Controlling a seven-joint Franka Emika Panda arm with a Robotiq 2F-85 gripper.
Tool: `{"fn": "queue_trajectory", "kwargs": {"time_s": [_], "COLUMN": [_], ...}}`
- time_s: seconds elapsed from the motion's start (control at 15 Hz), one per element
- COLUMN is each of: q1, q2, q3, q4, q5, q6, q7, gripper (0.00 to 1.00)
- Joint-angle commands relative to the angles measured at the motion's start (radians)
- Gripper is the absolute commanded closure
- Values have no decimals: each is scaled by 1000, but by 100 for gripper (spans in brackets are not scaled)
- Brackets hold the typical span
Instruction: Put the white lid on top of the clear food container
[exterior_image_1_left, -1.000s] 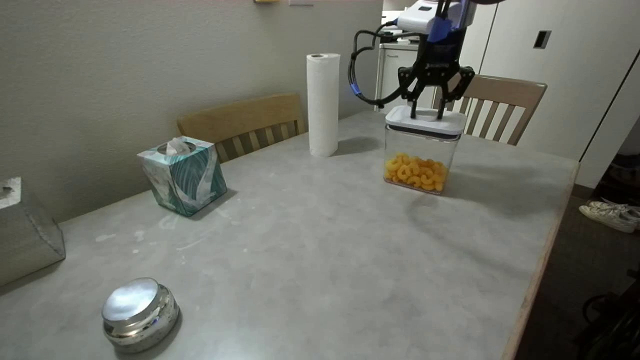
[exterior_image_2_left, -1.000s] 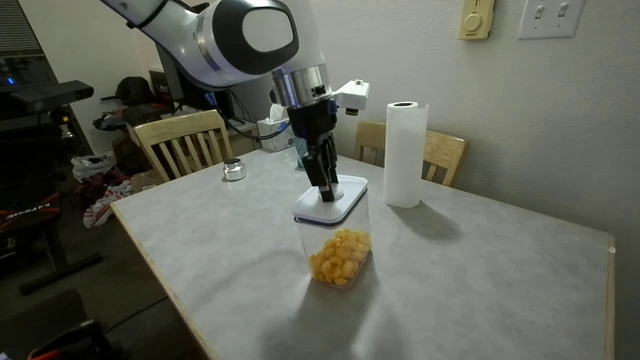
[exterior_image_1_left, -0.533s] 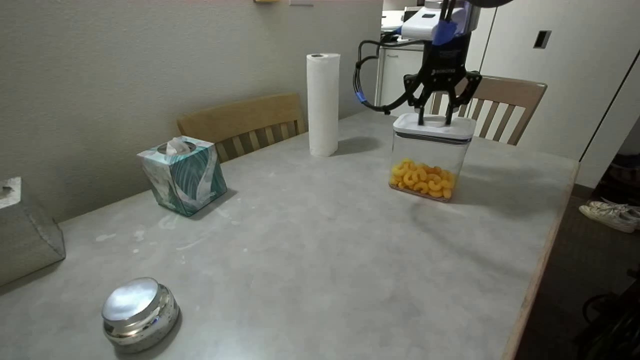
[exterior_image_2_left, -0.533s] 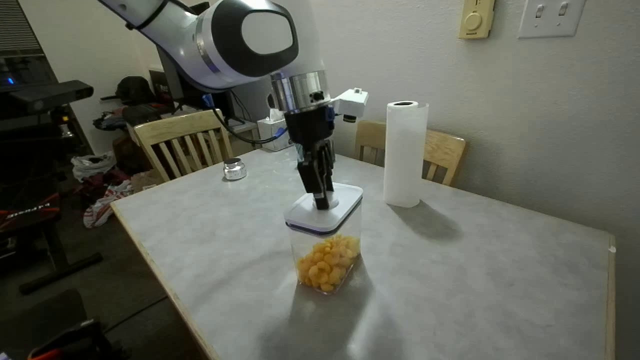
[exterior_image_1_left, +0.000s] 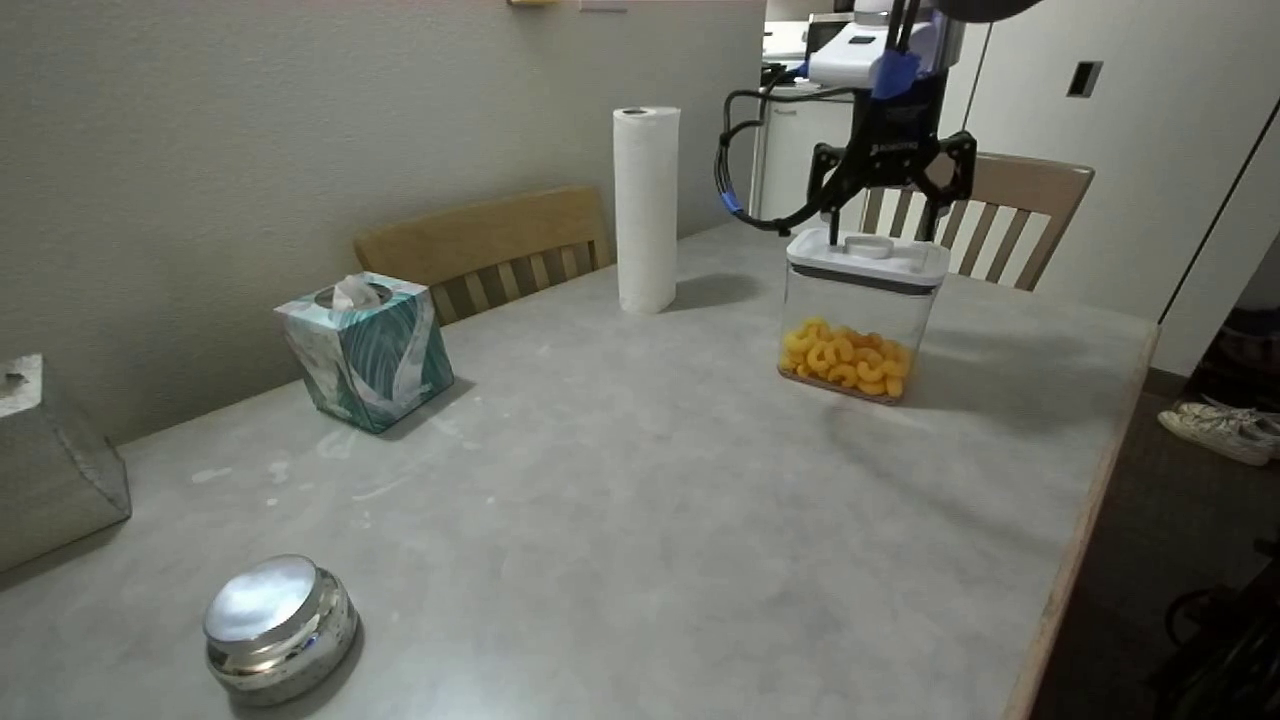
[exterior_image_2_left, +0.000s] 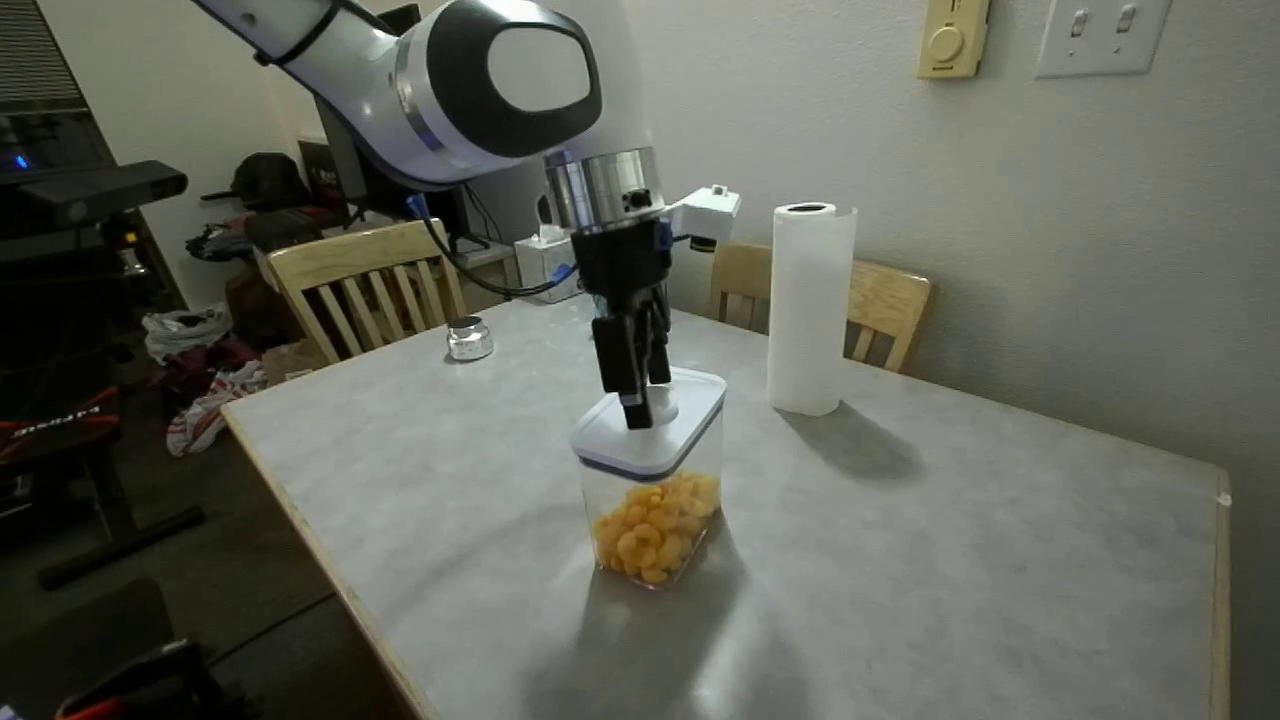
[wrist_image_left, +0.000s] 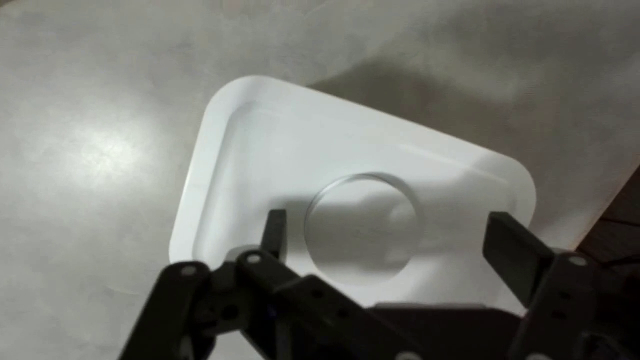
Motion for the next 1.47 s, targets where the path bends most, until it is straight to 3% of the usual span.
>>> {"fn": "queue_trajectory", "kwargs": {"time_s": [0.0, 0.2, 0.33, 0.67, 1.0, 1.4], "q1": [16, 19, 20, 21, 12, -3], "q2": [-44, -69, -83, -77, -20, 11], "q3": [-18, -19, -18, -12, -16, -13], "q4": [-4, -2, -2, -5, -8, -10], "q5": [-40, -65, -72, -44, -27, 16], "q6": [-68, -108, -117, -57, 74, 144], "q7": [15, 16, 11, -3, 19, 15], "gripper": [0, 0, 26, 60, 96, 100]}}
